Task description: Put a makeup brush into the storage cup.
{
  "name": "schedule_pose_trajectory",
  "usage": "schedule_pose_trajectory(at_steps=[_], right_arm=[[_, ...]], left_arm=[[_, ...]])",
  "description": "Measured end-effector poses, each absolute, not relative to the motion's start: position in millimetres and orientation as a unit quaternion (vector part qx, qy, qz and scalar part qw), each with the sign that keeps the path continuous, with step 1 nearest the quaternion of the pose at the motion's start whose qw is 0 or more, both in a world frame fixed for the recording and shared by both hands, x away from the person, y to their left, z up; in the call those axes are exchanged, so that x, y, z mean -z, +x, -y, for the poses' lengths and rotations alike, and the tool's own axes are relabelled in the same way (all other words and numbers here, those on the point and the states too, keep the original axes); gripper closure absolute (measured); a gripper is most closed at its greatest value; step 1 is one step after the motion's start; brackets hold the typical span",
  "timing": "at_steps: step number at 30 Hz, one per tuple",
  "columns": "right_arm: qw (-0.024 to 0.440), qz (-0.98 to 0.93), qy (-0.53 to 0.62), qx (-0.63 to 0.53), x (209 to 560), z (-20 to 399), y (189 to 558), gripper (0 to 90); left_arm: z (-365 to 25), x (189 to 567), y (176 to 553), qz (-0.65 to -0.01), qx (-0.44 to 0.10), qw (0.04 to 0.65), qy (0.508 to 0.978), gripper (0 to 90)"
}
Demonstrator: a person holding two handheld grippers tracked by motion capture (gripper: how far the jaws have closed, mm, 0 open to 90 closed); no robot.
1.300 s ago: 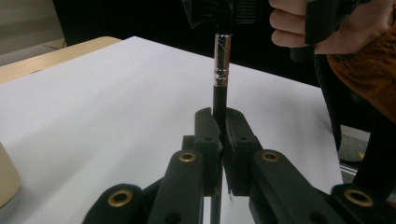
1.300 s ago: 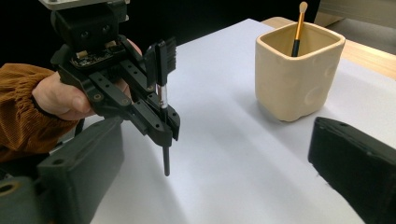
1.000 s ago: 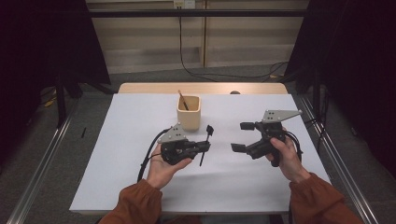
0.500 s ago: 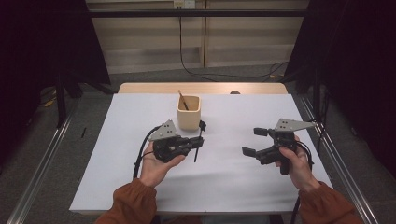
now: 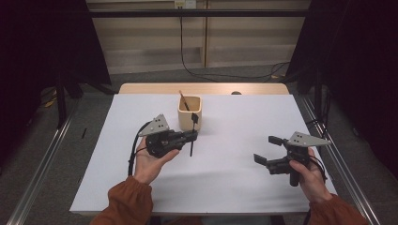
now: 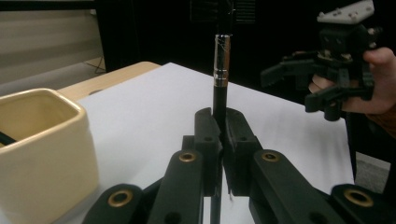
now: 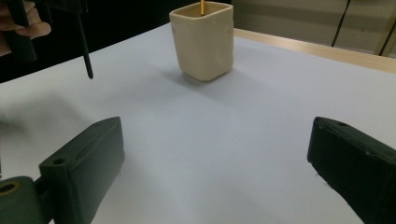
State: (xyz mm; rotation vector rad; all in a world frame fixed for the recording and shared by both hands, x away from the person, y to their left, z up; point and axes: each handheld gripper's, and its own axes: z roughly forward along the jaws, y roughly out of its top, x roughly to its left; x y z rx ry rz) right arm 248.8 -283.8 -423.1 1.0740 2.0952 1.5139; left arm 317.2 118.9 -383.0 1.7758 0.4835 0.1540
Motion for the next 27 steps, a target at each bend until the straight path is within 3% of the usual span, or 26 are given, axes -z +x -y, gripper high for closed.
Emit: schedule_pose_trajectory(at_steps=[27], right_arm=[[0.209, -0.7, 0.423, -0.535, 448, 309, 209, 0.3]], left_arm=[[-137, 366, 354, -0.249, -0.096, 0.61, 0.746, 85.7]])
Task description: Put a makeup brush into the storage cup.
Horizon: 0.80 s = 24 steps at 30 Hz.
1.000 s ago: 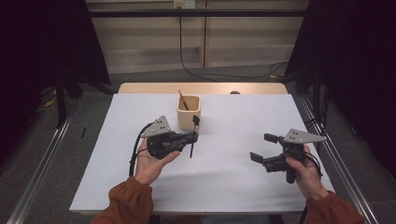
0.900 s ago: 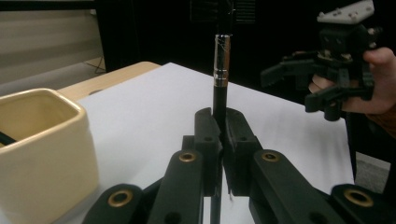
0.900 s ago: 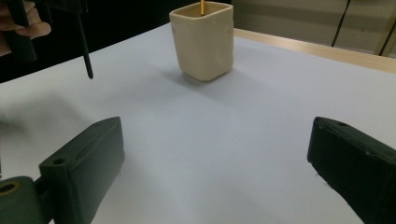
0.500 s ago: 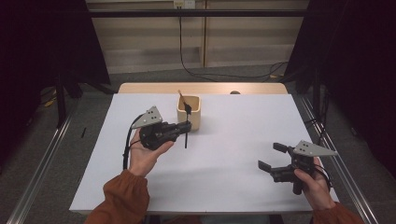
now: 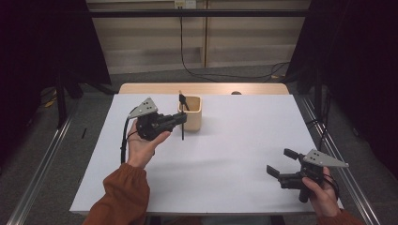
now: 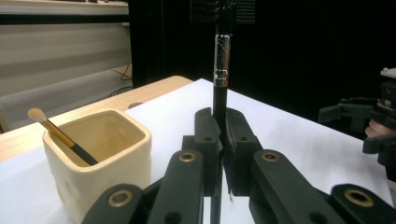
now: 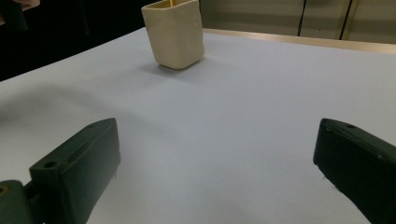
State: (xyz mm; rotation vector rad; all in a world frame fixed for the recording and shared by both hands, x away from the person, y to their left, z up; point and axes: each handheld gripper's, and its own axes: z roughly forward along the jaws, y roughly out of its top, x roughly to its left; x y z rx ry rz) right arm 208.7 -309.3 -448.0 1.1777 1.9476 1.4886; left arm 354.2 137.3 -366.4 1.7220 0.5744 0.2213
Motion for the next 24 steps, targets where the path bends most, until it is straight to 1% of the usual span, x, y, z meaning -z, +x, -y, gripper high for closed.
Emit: schedule_pose_trajectory(at_steps=[5, 7, 11, 21, 24], right_arm=[[0.218, -0.697, 0.417, -0.541, 448, 307, 207, 0.7], [0.216, -0.697, 0.417, -0.542, 449, 307, 207, 0.4], [0.219, -0.697, 0.418, -0.54, 449, 307, 207, 0.4], [0.218, -0.698, 0.419, -0.538, 448, 307, 208, 0.9], [0.216, -0.698, 0.423, -0.537, 449, 307, 208, 0.8]], left_arm=[[-138, 360, 362, -0.258, -0.101, 0.613, 0.74, 85.7], [-138, 360, 368, -0.259, -0.094, 0.615, 0.739, 85.6], [-140, 360, 380, -0.272, -0.109, 0.613, 0.734, 85.6], [-132, 350, 395, -0.268, -0.125, 0.609, 0.736, 85.6], [-129, 345, 396, -0.261, -0.126, 0.617, 0.732, 85.6]])
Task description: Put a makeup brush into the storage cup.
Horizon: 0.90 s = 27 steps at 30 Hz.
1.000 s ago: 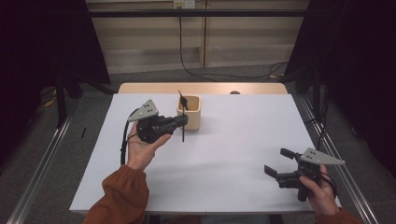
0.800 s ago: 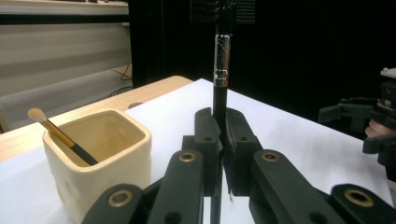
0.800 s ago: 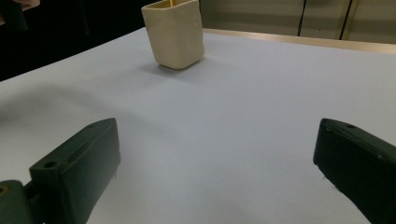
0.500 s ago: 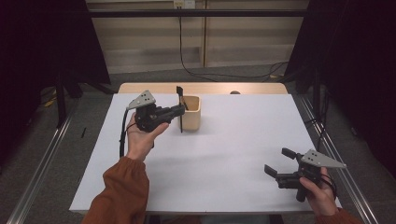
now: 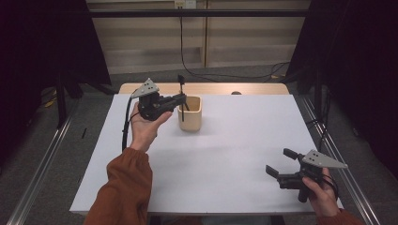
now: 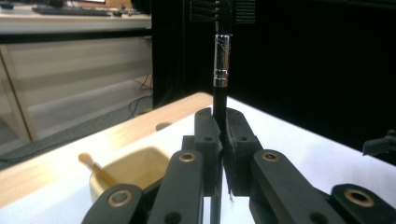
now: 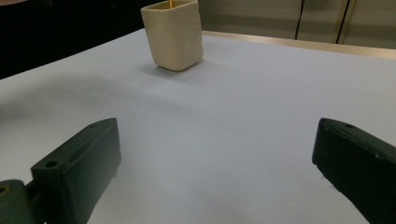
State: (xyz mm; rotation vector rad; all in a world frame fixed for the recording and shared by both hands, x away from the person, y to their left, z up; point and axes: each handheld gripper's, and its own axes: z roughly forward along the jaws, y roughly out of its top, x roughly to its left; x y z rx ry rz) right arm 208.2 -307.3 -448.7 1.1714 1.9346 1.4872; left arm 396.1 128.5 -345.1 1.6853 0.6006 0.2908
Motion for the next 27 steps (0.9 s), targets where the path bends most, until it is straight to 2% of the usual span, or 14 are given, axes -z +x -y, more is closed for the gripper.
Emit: schedule_pose_trajectory(at_steps=[12, 19, 27], right_arm=[[0.206, -0.707, 0.426, -0.526, 452, 307, 211, 0.8], [0.204, -0.707, 0.426, -0.527, 452, 307, 211, 0.7], [0.202, -0.708, 0.425, -0.526, 452, 308, 211, 0.6]], left_arm=[[-117, 328, 415, -0.265, -0.148, 0.622, 0.722, 85.6], [-114, 338, 432, -0.288, -0.153, 0.618, 0.715, 85.6], [-109, 339, 435, -0.279, -0.158, 0.62, 0.716, 85.6]])
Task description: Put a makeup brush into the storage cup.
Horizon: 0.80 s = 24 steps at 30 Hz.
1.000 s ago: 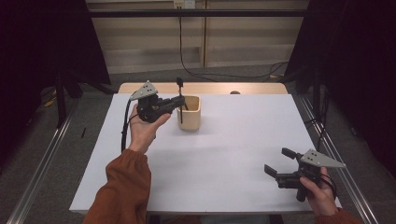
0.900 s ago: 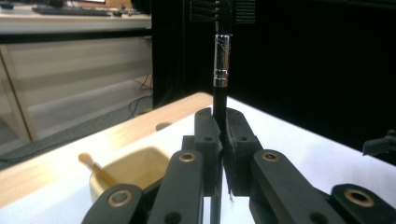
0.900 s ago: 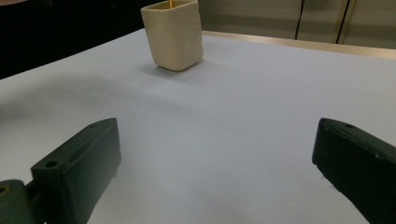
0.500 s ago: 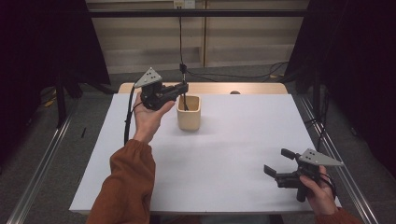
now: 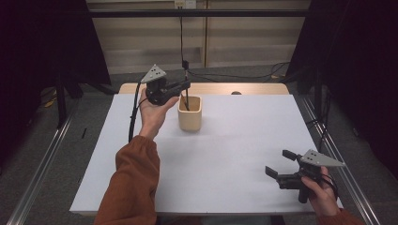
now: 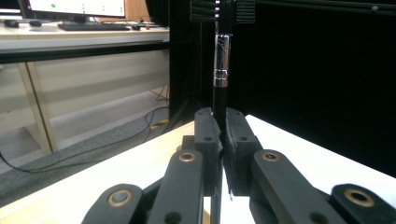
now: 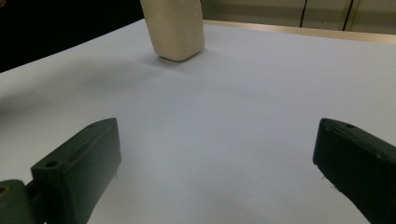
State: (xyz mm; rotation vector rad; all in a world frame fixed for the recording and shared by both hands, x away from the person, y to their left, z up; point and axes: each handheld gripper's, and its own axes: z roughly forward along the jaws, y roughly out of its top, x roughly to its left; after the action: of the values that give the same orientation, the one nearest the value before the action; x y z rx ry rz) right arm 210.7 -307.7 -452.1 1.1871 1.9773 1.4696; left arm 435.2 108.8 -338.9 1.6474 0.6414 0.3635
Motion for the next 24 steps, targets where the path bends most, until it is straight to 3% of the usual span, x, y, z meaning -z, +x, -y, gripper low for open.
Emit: schedule_pose_trajectory(at_steps=[24], right_arm=[[0.198, -0.711, 0.423, -0.526, 452, 307, 210, 0.7]], left_arm=[[-105, 371, 452, -0.302, -0.157, 0.597, 0.726, 85.5]])
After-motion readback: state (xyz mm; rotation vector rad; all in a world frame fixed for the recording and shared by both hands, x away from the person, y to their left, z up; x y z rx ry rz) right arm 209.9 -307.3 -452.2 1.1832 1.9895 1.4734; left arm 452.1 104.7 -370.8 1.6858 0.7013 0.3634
